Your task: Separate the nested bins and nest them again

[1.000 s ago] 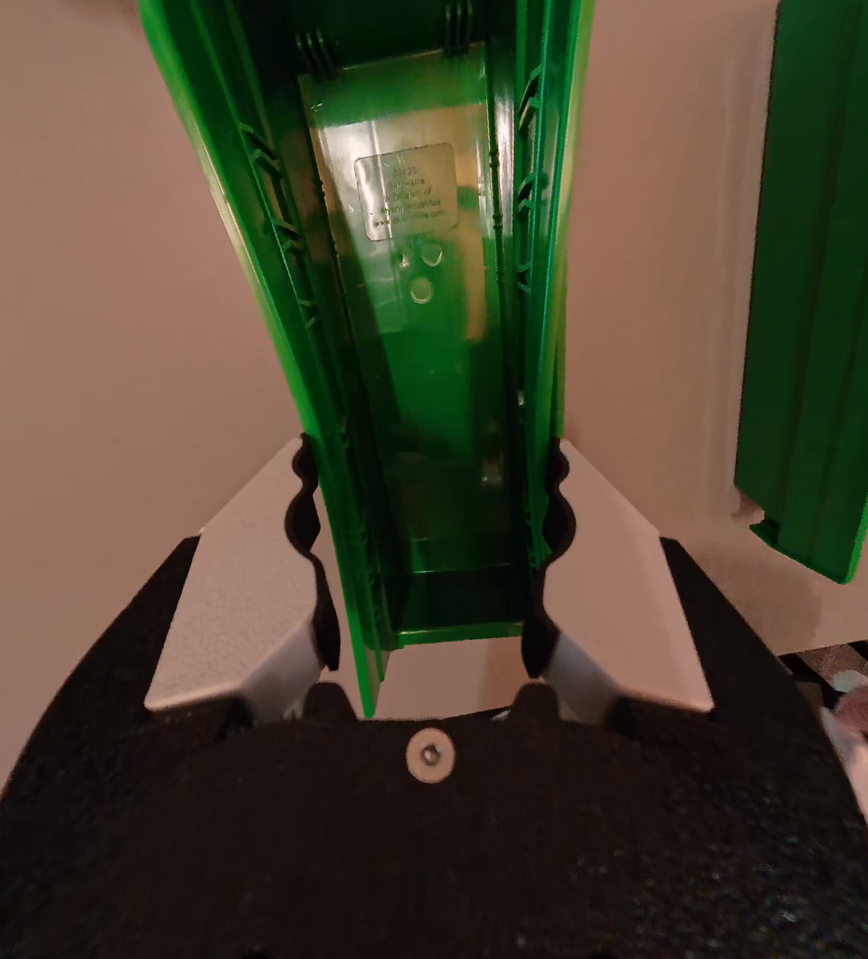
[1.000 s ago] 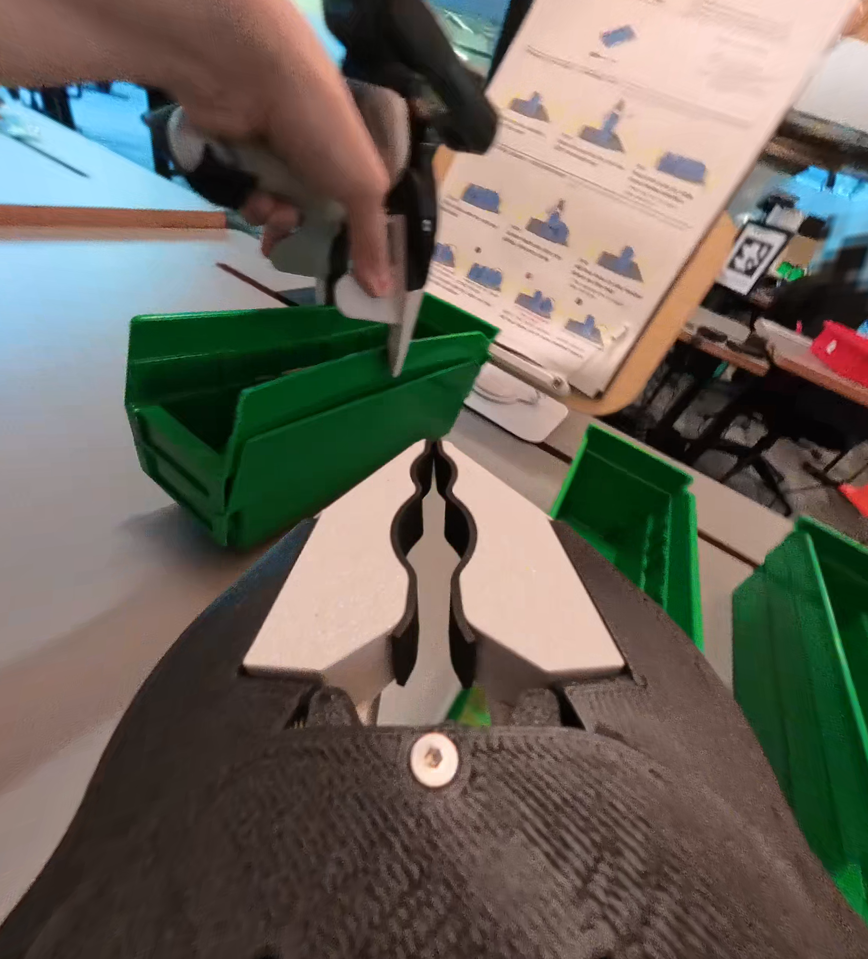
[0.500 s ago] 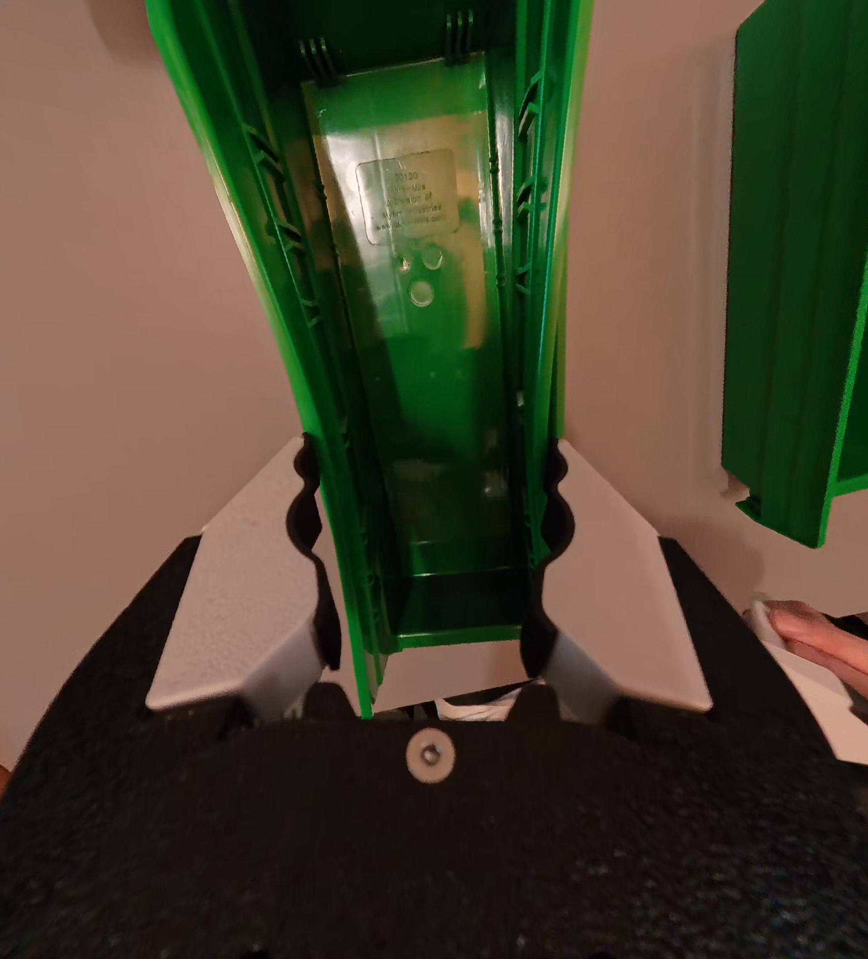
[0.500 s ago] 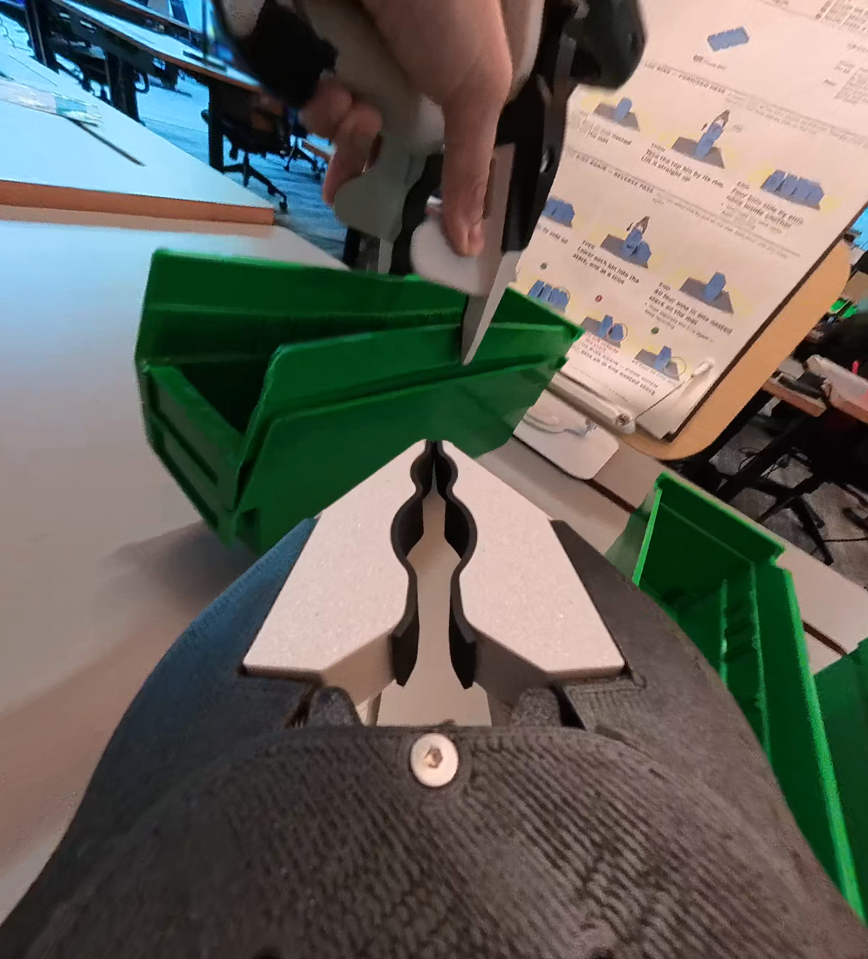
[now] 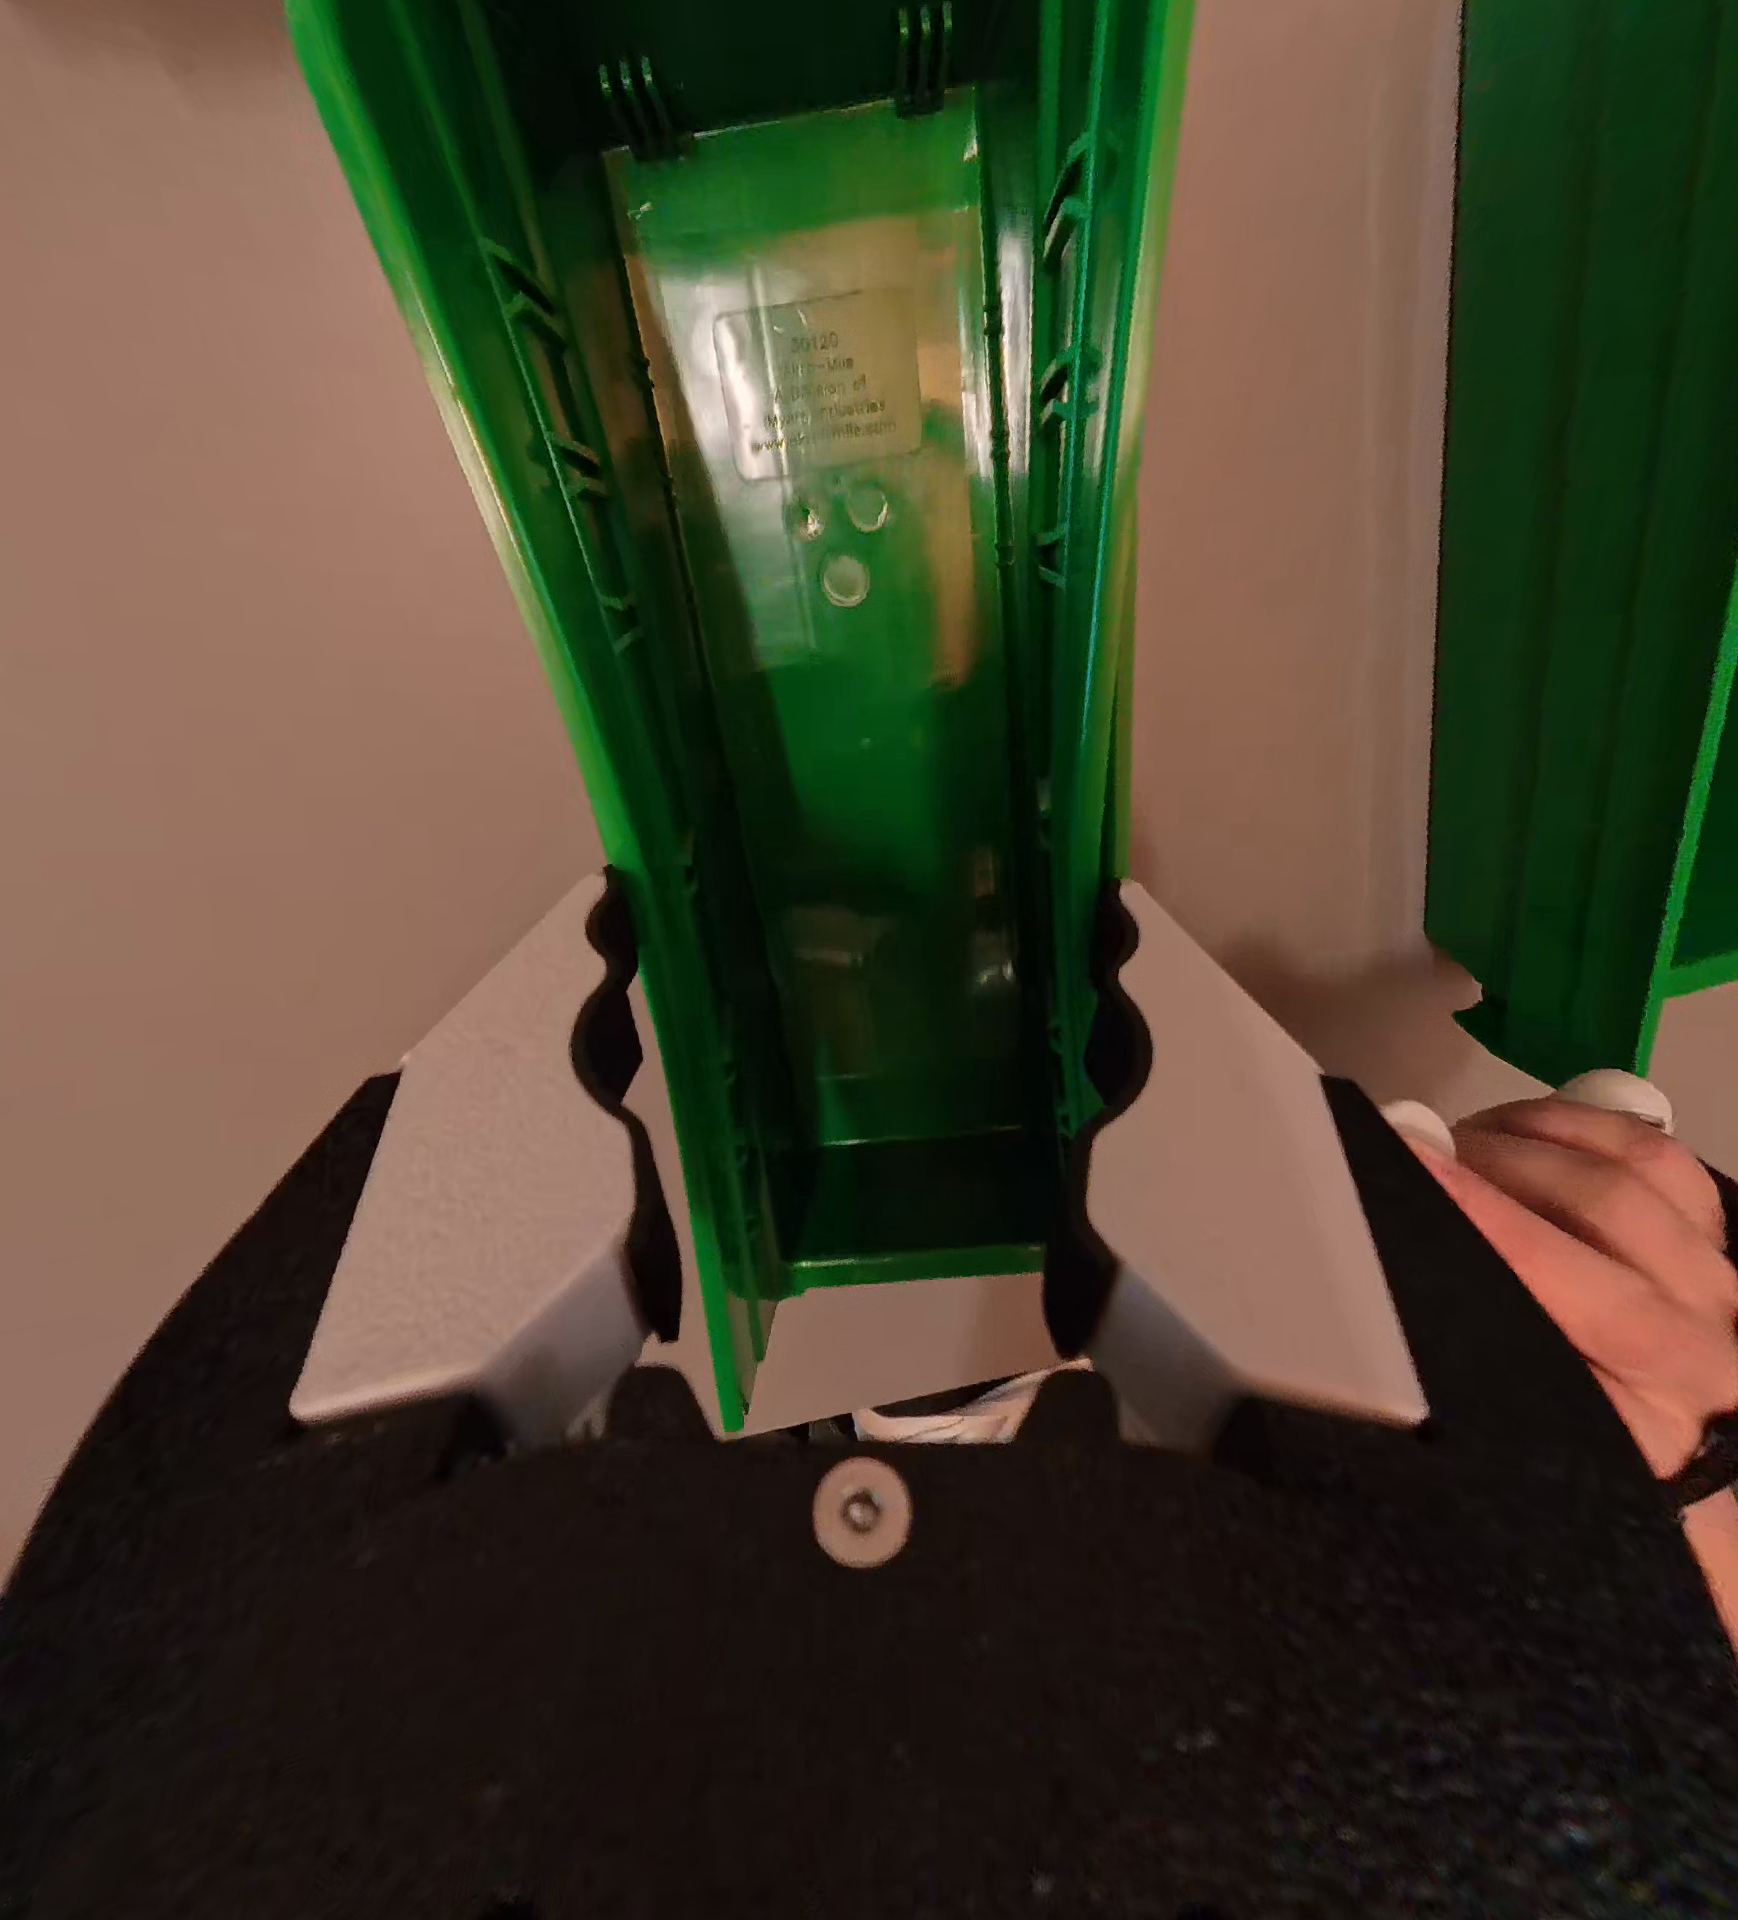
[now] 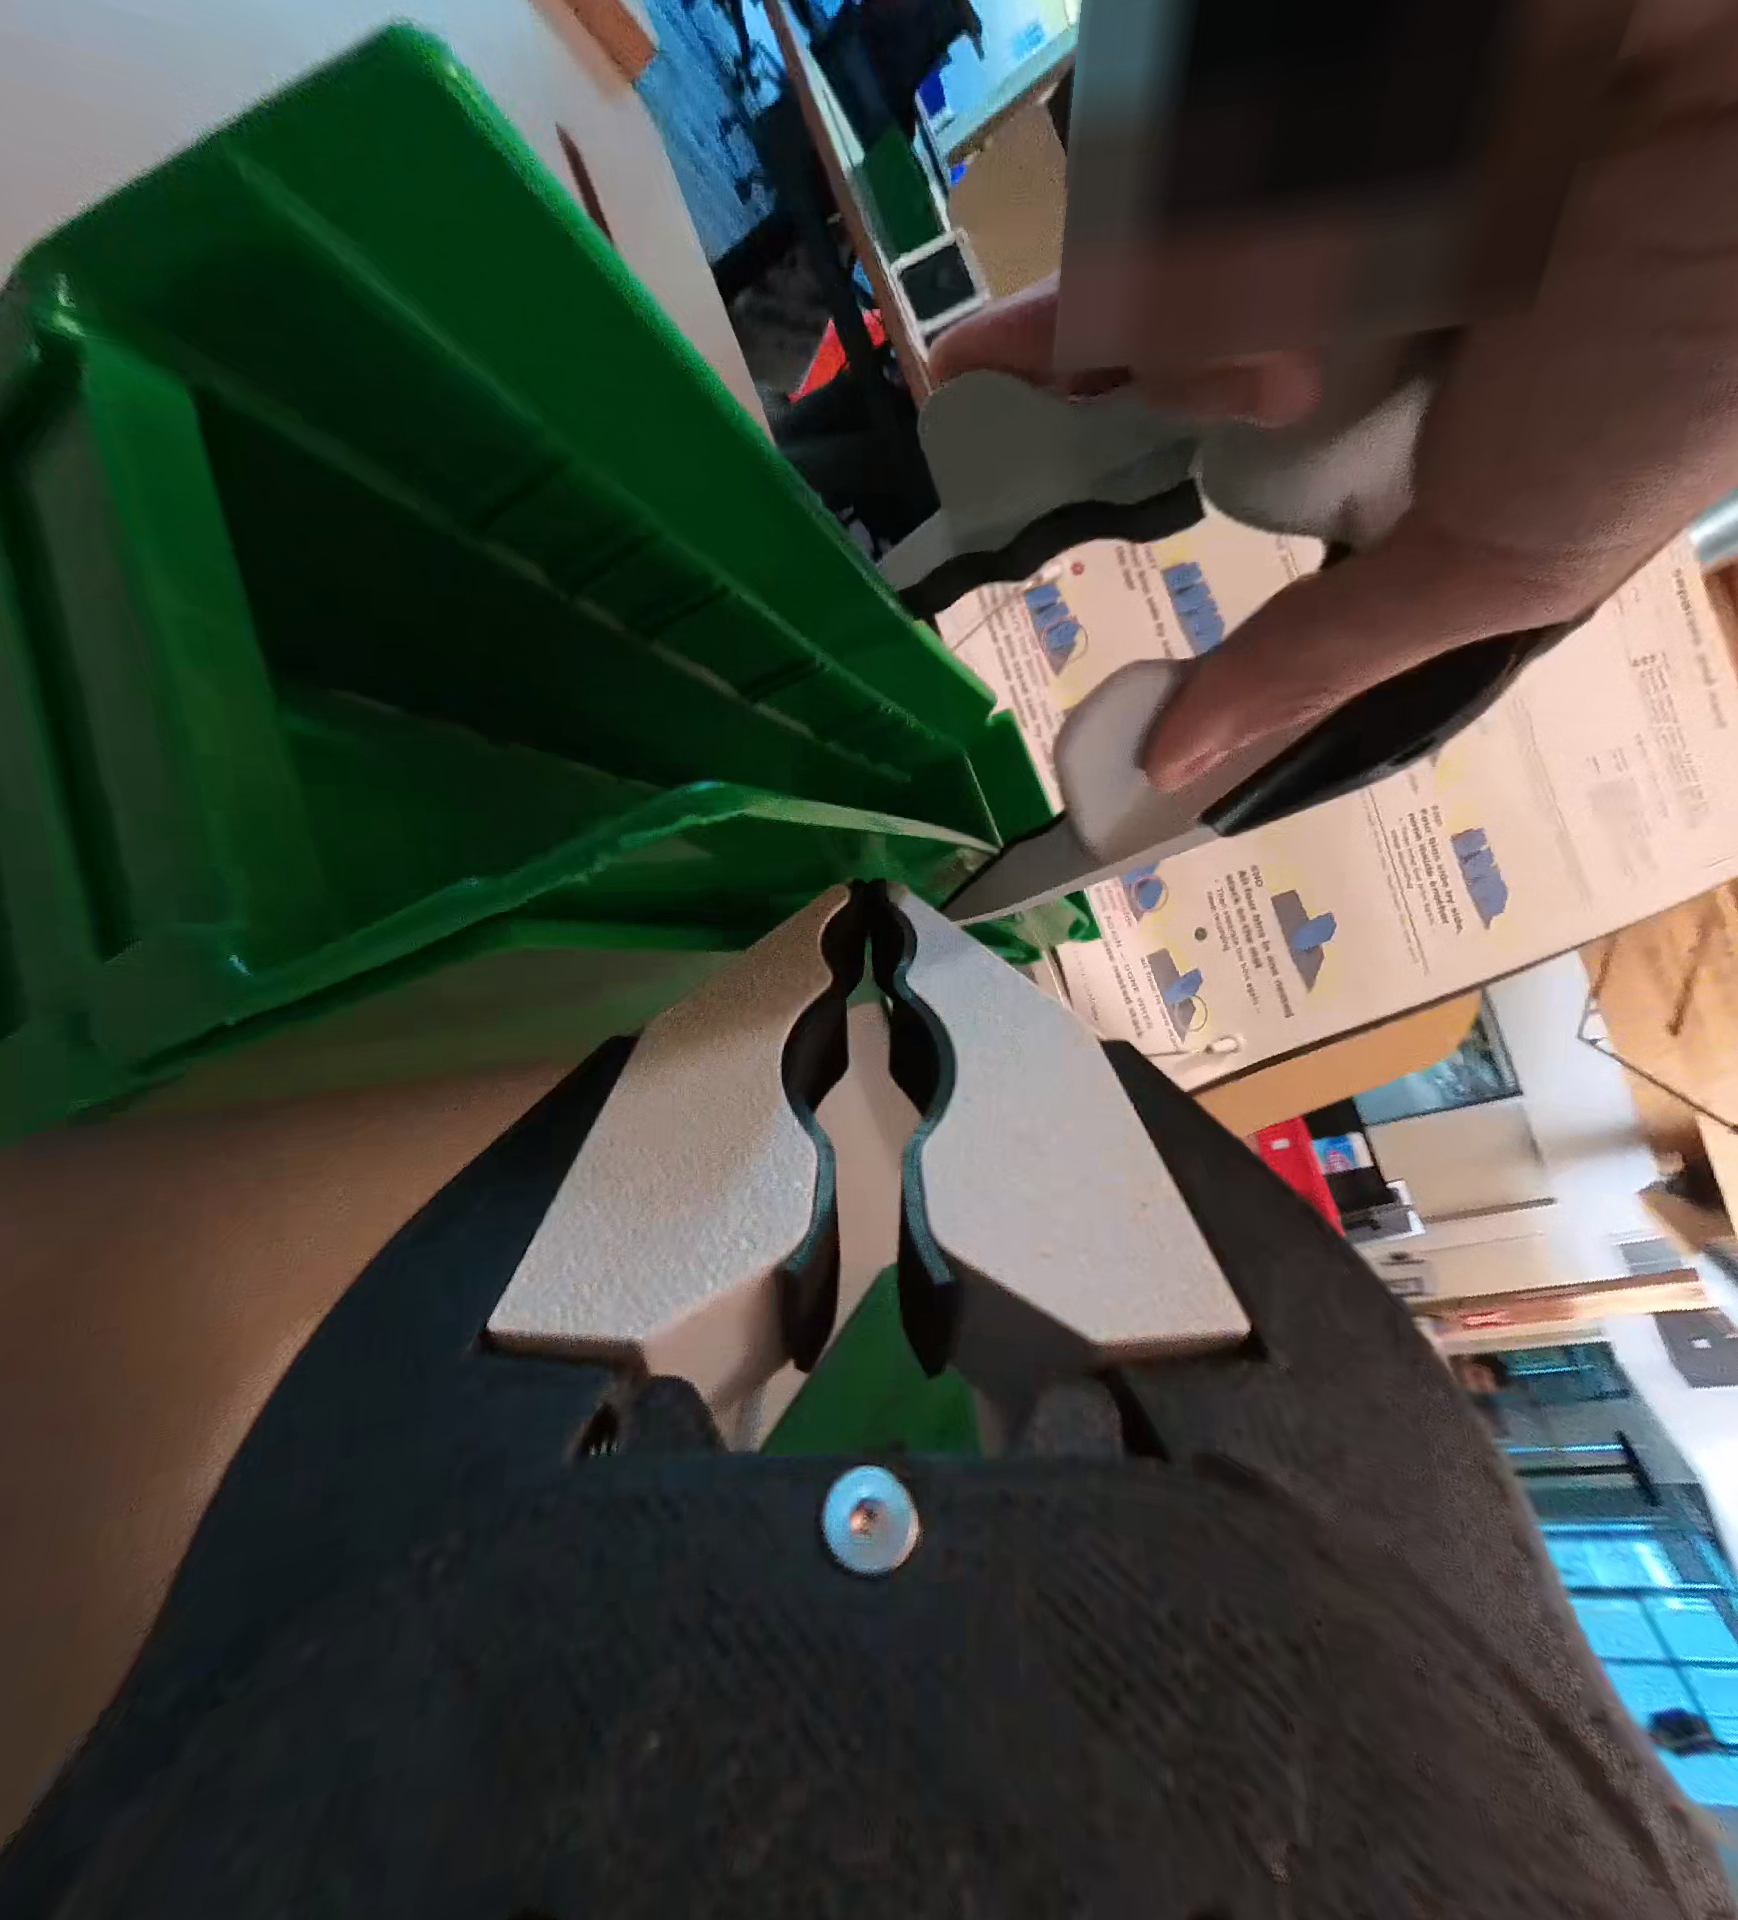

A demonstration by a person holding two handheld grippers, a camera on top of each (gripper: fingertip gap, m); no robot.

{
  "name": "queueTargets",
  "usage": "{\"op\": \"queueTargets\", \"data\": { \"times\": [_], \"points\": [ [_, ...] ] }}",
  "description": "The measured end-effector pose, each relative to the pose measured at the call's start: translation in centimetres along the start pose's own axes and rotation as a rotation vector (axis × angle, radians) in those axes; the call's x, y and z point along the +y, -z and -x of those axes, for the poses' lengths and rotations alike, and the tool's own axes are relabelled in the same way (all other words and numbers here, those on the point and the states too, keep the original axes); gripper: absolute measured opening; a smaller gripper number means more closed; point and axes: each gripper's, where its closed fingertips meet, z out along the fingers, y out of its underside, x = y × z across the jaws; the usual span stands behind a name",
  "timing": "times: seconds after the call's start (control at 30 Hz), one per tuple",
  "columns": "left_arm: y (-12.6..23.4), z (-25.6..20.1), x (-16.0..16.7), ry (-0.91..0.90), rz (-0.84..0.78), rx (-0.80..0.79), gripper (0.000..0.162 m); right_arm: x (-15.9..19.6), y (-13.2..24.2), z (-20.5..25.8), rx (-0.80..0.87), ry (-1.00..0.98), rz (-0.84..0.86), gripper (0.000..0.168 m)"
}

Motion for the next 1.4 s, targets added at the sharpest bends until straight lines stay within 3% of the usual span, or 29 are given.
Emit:
{"op": "queueTargets", "data": {
  "times": [0.2, 0.4, 1.0, 1.17, 1.4],
  "points": [
    [-1.0, 0.6, 0.5, -0.003, 0.031, -0.021, 0.086, 0.5, -0.5, 1.7, -0.055, 0.075, 0.034, 0.000],
    [-1.4, 1.0, 0.7, -0.027, 0.059, -0.075, 0.085, 0.5, -0.8, 2.6, -0.093, 0.006, 0.031, 0.000],
    [1.1, 1.3, 1.8, -0.061, 0.124, -0.115, 0.087, 0.1, -0.9, 3.0, -0.158, -0.117, 0.016, 0.000],
    [2.7, 1.2, 1.5, -0.066, 0.100, -0.125, 0.088, 0.1, -0.9, 3.0, -0.158, -0.136, 0.011, 0.000],
    [8.1, 2.3, 0.4, -0.061, 0.016, -0.091, 0.088, 0.3, 0.7, 1.6, -0.118, -0.193, 0.006, 0.000]
  ]
}}
